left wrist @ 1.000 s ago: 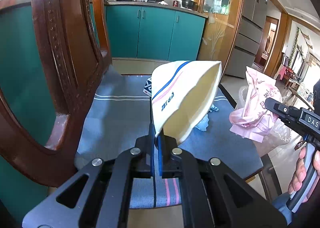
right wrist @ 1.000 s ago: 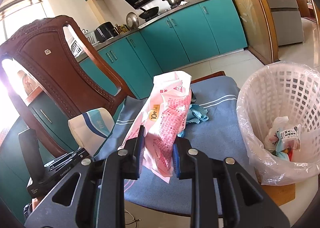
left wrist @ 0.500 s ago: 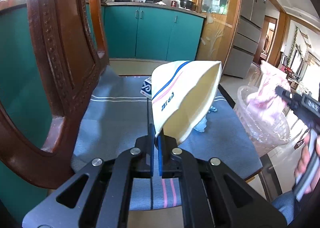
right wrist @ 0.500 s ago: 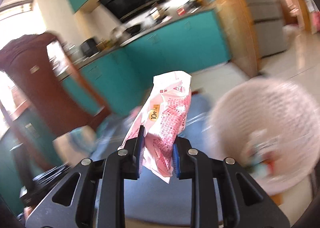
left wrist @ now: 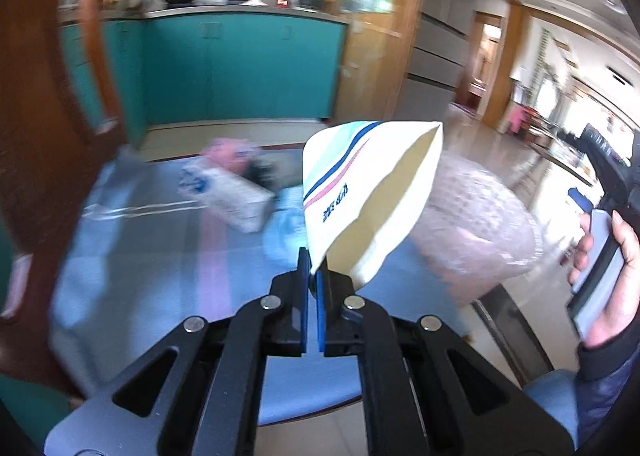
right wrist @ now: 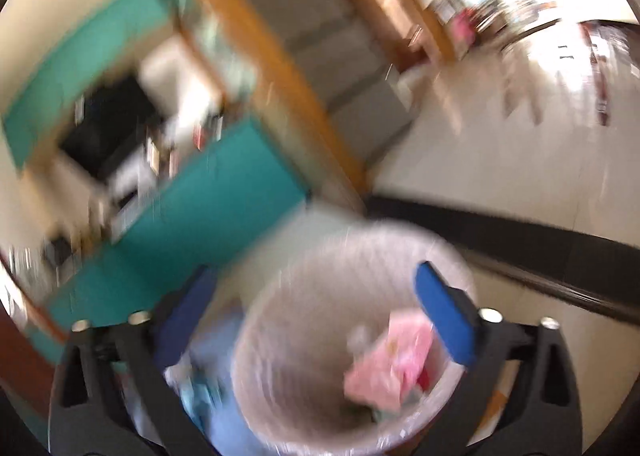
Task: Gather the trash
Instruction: 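Carry the pink packet to the basket and open the right tool, then release the beige paper cup into the basket with the left tool, then grasp the white ointment box with the left tool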
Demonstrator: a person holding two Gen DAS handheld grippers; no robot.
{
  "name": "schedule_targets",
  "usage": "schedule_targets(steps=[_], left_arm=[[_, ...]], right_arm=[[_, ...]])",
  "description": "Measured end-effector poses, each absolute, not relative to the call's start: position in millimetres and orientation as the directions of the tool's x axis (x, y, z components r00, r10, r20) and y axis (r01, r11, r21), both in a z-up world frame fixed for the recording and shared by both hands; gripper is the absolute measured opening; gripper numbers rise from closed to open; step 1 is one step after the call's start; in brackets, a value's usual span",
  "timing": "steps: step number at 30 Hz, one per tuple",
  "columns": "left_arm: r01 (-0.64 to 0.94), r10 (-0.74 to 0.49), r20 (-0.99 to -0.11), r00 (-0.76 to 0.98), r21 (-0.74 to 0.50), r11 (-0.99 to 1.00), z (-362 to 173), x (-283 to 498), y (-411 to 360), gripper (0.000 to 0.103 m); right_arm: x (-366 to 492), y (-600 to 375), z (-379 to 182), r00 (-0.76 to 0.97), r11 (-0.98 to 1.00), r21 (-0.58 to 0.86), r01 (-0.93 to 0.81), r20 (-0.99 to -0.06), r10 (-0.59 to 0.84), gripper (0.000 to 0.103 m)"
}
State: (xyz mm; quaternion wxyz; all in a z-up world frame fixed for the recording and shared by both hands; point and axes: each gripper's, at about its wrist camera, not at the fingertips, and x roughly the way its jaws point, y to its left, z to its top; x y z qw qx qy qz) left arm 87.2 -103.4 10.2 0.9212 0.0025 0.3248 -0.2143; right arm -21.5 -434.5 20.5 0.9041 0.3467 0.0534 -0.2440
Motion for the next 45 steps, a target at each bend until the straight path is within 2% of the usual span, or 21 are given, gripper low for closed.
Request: schedule_targets(steps=[2,4,6,7,8,9,10,14,16,20,25,28,36,45], left_arm=[[0.47,-0.444,-0.595,0.67,-0.123,0.874,16.3,89.9,-141.0,0.004],[0.521,-0.478,-0.591,0.65,-0.112,0.846,23.2,98.4,-179.7,0.004],[0.564,-0.538,-0.597,0.595,-0.167,0.809,31.0,118.0,-224.1,0.005],[0.571,-0.556,-0.611,0.563,-0.2,0.797,31.0,131.0,-243.5,0.017],[0.57,-0.553,-0.63,0.546,-0.204,0.796,29.0,139.9,-255.9,0.034],[0.558,-0.527,-0.658,0.538,-0.19,0.808,24.2,148.7,-268.0,0.076],[0.533,-0.491,-0.677,0.549,-0.169,0.829,19.8,153.8,-274.9,0.085],[0.475,-0.437,-0.664,0.607,-0.138,0.869,22.3,147.2,-240.8,0.086],[0.418,-0.381,-0.657,0.651,-0.109,0.902,26.0,139.4,-208.2,0.094],[0.241,-0.188,-0.635,0.749,-0.003,0.971,23.8,123.3,-123.7,0.097],[0.017,-0.032,-0.671,0.741,-0.028,0.999,-12.0,125.6,-42.4,0.098],[-0.024,-0.054,-0.712,0.7,-0.099,0.995,-25.5,136.6,-25.1,0.098],[0.03,-0.081,-0.702,0.707,-0.086,0.996,-19.7,134.2,-29.4,0.098],[0.043,-0.091,-0.691,0.717,-0.086,0.995,-14.1,127.7,-31.8,0.098]], right_arm=[[-34.6,-437.5,22.5,0.876,0.622,0.634,0.46,-0.212,-0.433,0.1],[-39.1,-442.6,21.4,0.878,0.608,0.653,0.451,-0.199,-0.436,0.1],[-44.8,-447.2,18.8,0.884,0.586,0.688,0.428,-0.183,-0.431,0.1],[-48.5,-444.3,19.4,0.885,0.584,0.693,0.422,-0.175,-0.432,0.1],[-49.0,-444.2,20.3,0.887,0.589,0.691,0.419,-0.172,-0.429,0.1],[-48.3,-443.3,20.7,0.891,0.6,0.684,0.416,-0.174,-0.419,0.1],[-46.1,-440.0,23.4,0.895,0.608,0.679,0.411,-0.176,-0.409,0.1],[-31.4,-437.4,22.7,0.915,0.66,0.636,0.401,-0.235,-0.329,0.1],[-25.1,-432.2,23.0,0.925,0.689,0.617,0.381,-0.251,-0.286,0.1],[0.6,-398.3,26.7,0.942,0.798,0.523,0.3,-0.296,-0.16,0.1],[34.7,-333.7,22.9,0.912,0.911,0.367,0.186,-0.411,-0.021,0.1],[47.7,-297.1,18.4,0.885,0.947,0.3,0.115,-0.464,0.039,0.1],[59.5,-261.2,11.7,0.862,0.972,0.227,0.063,-0.504,0.062,0.1],[63.8,-263.8,7.4,0.853,0.973,0.221,0.069,-0.518,0.058,0.1]])
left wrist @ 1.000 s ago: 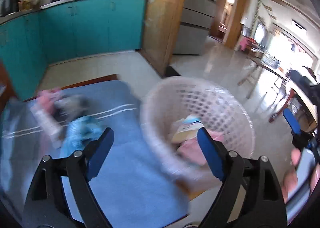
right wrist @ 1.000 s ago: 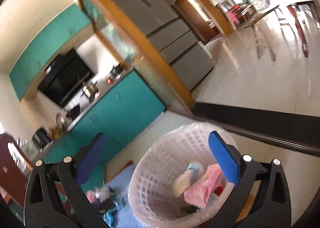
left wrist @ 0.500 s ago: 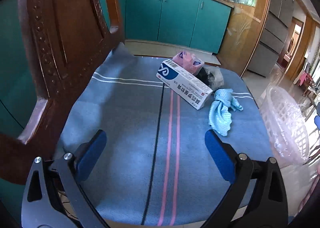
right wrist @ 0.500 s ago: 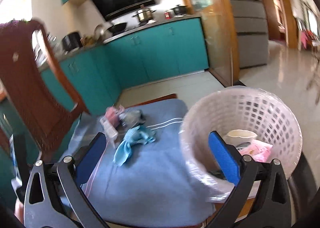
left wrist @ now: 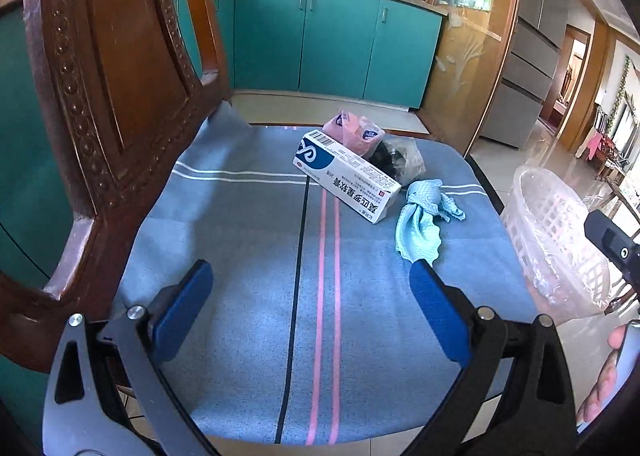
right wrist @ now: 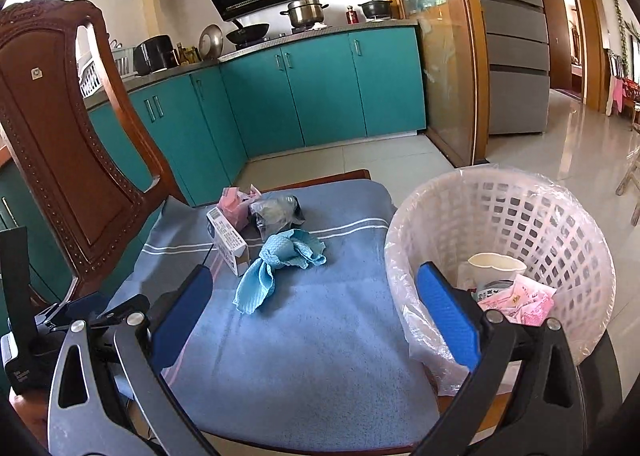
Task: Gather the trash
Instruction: 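Grasp the white ointment box with the left tool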
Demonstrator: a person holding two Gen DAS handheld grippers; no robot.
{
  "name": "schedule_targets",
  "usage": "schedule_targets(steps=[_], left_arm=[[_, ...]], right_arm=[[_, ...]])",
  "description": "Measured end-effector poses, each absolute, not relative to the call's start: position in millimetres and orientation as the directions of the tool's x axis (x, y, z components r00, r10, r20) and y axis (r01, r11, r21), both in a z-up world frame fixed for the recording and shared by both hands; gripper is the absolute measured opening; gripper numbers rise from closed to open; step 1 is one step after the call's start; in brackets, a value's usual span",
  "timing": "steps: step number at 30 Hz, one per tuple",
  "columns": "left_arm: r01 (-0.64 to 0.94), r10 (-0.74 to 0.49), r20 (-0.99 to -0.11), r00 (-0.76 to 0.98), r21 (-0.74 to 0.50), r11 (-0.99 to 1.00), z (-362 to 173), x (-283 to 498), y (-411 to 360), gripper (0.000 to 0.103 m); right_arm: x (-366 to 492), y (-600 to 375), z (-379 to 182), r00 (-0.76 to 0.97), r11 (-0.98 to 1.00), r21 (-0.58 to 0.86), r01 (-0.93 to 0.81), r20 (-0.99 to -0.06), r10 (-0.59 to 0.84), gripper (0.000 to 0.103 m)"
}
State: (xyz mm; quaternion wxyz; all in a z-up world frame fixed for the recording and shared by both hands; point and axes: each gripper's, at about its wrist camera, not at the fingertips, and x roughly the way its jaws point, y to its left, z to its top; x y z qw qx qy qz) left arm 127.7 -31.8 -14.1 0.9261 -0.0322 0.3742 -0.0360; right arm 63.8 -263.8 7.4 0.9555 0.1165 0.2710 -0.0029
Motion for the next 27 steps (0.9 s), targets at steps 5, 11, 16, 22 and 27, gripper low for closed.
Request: schedule_targets(steps=[5,11,16,22,27], left_arm=[[0.035,-0.087,-0.703,0.706,-0.088,0.996,-18.7,134.8,-33.9,0.098],[0.017,-0.063,-0.741,0.669,-0.07,0.997,-28.7,186.1,-59.3,0.098],[-0.003,-0.07,-0.772,0.632,-0.093,0.996,-37.9,242.2,-92.5,0.095],[-0.047,-0.04,-0.81,0.585,-0.084,0.995,-54.6,282.0,-111.8,0.079],[-0.053,-0.121,-0.813,0.569,-0.183,0.982,-65.2,285.8,-89.9,0.045]], right_arm=[[63.5,-266.1,8.3,0.858,0.969,0.234,0.074,-0.511,0.057,0.1],[66.5,-269.5,5.8,0.856,0.964,0.254,0.081,-0.513,0.063,0.1],[71.1,-275.8,0.2,0.846,0.959,0.267,0.091,-0.529,0.067,0.1],[80.8,-277.5,-5.3,0.83,0.959,0.269,0.089,-0.552,0.078,0.1],[92.4,-271.7,-11.2,0.813,0.964,0.253,0.077,-0.576,0.086,0.1]])
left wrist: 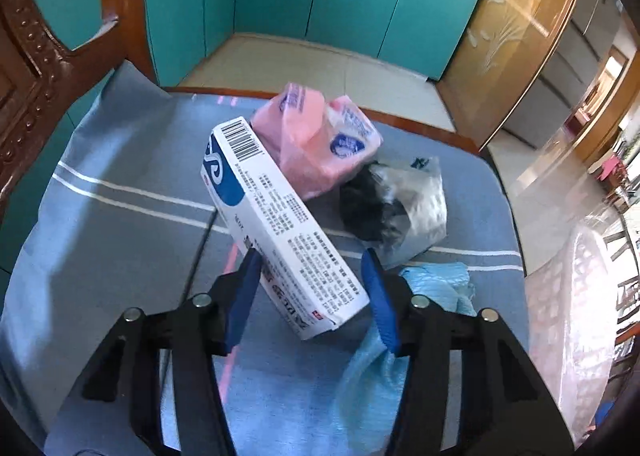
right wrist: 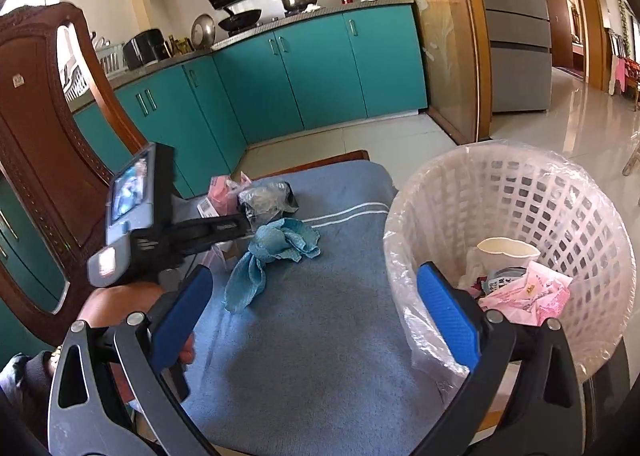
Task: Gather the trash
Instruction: 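Grasp the white ointment box with the left tool, then grasp the light blue cloth with the right tool while the left tool holds the box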
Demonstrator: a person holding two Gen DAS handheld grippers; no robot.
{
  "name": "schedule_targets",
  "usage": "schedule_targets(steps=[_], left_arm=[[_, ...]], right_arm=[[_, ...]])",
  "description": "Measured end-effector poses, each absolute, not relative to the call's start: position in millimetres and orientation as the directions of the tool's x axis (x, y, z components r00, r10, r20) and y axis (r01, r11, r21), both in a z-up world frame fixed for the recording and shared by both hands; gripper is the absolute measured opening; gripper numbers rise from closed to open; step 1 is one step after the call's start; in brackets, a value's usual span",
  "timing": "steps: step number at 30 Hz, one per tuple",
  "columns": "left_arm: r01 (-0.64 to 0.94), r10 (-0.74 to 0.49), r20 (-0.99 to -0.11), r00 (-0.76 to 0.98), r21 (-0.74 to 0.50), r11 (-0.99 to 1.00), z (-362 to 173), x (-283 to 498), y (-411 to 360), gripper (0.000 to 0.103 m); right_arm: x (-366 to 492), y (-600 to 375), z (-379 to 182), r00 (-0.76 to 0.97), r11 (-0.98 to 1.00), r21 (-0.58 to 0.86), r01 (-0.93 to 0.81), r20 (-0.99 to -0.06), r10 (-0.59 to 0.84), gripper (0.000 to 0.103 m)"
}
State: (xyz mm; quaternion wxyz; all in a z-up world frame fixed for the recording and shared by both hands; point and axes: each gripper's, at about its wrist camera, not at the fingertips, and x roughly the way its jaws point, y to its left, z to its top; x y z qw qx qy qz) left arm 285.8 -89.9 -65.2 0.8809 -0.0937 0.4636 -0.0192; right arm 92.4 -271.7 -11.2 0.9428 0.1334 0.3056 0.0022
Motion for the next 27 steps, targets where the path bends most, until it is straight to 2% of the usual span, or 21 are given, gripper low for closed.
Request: schedule_targets(steps=[1,4,7,10,14,17,18,19,21,23,27], left_arm=[[-0.049,-0.136,-0.81,0.571,-0.198,0.979,-64.2,282.8,-84.8,0.035],[-0.038,-0.155,-0.787,0.597,-0.221,0.975,-54.0,256.9,-59.8,0.023],[-0.012,-0.164,-0.755,0.635,-0.221,0.975,-38.0,217.4,-33.3,0.023],[0.004,-0.201,-0.702,0.683,-0.272,0.962,-14.1,178.2,-9.8,0.023],[0.075,-0.189,-0.567,0.802,-0.217,0.973,26.8,122.8,-6.4,0.023],[0.103,-0.193,-0.53,0.826,-0.195,0.975,31.8,103.3,-7.5,0.023],[0.113,-0.202,-0.535,0.82,-0.194,0.975,29.6,103.1,-8.6,0.023],[0.121,-0.209,-0.54,0.815,-0.194,0.973,27.0,105.1,-8.7,0.023],[0.129,-0.216,-0.545,0.81,-0.194,0.972,22.2,107.4,-8.9,0.023],[0.129,-0.23,-0.551,0.802,-0.215,0.968,19.3,110.4,-1.8,0.023],[0.138,-0.251,-0.549,0.797,-0.239,0.961,24.0,113.3,3.8,0.023]], right_arm=[[96.1,-270.0,-12.8,0.807,0.967,0.245,0.075,-0.585,0.086,0.1],[110.1,-259.9,-20.3,0.782,0.975,0.215,0.061,-0.617,0.087,0.1],[138.6,-241.5,-31.3,0.74,0.983,0.179,0.043,-0.667,0.089,0.1],[166.3,-225.2,-39.6,0.714,0.986,0.16,0.04,-0.695,0.084,0.1],[202.2,-200.2,-50.2,0.687,0.993,0.108,0.036,-0.725,0.054,0.094],[226.2,-183.2,-68.9,0.647,0.998,0.045,0.035,-0.762,0.012,0.073],[232.3,-179.8,-78.0,0.619,0.999,0.026,0.029,-0.786,0.002,0.046],[231.7,-178.4,-82.0,0.608,0.999,0.011,0.032,-0.794,-0.01,0.035],[222.8,-178.9,-76.0,0.619,1.0,0.017,0.014,-0.785,0.005,0.022],[210.2,-186.0,-63.9,0.628,0.996,0.085,0.002,-0.775,0.065,0.021],[158.8,-200.9,-21.0,0.695,0.978,0.202,-0.053,-0.696,0.181,0.021]])
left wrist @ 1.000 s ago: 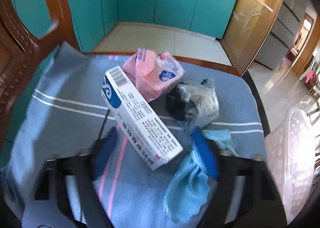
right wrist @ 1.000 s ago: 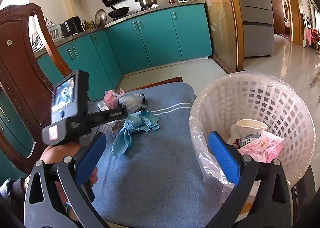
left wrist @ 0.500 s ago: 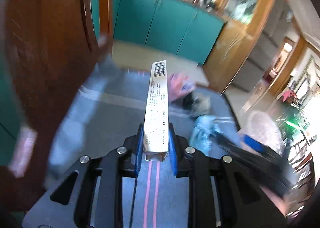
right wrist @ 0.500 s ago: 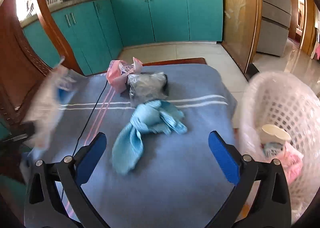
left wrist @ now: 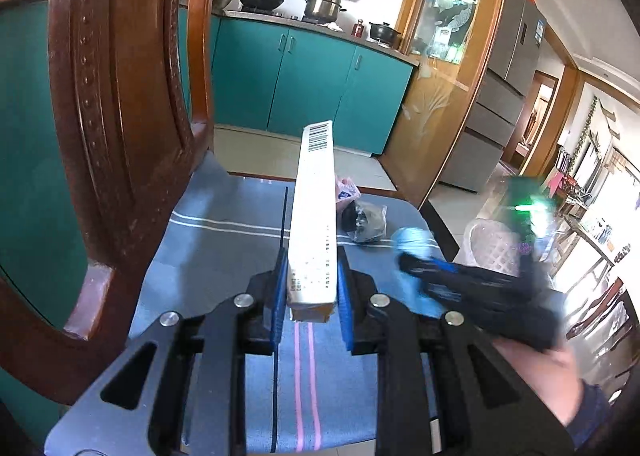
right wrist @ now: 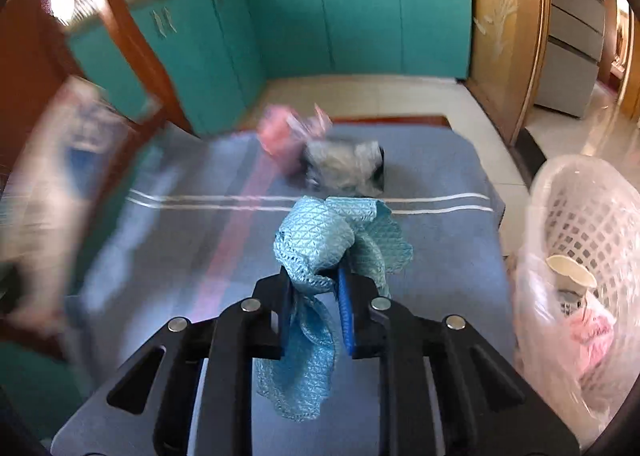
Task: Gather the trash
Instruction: 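Grasp the light blue cloth with the right tool while the left tool holds the box, then carry the blue cloth to the basket and open the right tool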
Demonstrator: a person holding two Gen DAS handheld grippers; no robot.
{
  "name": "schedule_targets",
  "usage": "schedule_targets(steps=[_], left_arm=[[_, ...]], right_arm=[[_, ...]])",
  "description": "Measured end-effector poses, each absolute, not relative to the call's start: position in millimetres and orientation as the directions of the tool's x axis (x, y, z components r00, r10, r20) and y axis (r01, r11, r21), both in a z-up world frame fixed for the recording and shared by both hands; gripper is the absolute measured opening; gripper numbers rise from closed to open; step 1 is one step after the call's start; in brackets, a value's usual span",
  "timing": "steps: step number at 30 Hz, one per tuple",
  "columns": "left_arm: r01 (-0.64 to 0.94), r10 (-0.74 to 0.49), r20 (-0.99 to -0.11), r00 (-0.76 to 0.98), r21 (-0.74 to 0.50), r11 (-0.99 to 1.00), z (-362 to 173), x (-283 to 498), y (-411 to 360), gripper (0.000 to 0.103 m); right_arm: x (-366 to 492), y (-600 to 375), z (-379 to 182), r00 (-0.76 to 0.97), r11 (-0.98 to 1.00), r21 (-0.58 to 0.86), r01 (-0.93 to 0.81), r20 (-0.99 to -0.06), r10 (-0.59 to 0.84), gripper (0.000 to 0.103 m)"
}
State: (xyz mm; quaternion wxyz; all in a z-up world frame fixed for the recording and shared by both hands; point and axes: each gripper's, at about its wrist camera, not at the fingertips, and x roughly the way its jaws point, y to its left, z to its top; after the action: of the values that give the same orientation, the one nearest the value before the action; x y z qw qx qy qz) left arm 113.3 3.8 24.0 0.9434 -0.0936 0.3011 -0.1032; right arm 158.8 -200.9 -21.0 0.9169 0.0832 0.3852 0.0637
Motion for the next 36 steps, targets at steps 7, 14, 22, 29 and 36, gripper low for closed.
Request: schedule_targets(steps=[7,14,22,29,36], left_arm=[[0.154,-0.263,-0.566,0.781,-0.233,0.96,20.7,110.9,2.0,0.023],[0.17,-0.259,-0.578,0.774,-0.204,0.964,18.1,106.5,-7.3,0.023],[0.17,-0.252,-0.589,0.768,-0.192,0.967,16.2,113.3,-12.3,0.023],[0.182,-0.255,-0.595,0.762,-0.181,0.966,12.6,115.3,-22.4,0.023],[0.21,-0.276,-0.59,0.758,-0.18,0.961,15.4,116.3,-36.0,0.023]], right_arm=[[78.5,-199.8,19.6,0.805,0.968,0.184,-0.172,-0.54,0.246,0.021],[83.1,-202.8,20.1,0.803,0.965,0.202,-0.165,-0.541,0.251,0.021],[81.9,-208.5,19.3,0.811,0.968,0.201,-0.151,-0.535,0.237,0.021],[77.8,-220.8,19.3,0.812,0.969,0.209,-0.134,-0.537,0.228,0.021],[73.3,-234.1,23.0,0.823,0.969,0.217,-0.117,-0.524,0.217,0.021]])
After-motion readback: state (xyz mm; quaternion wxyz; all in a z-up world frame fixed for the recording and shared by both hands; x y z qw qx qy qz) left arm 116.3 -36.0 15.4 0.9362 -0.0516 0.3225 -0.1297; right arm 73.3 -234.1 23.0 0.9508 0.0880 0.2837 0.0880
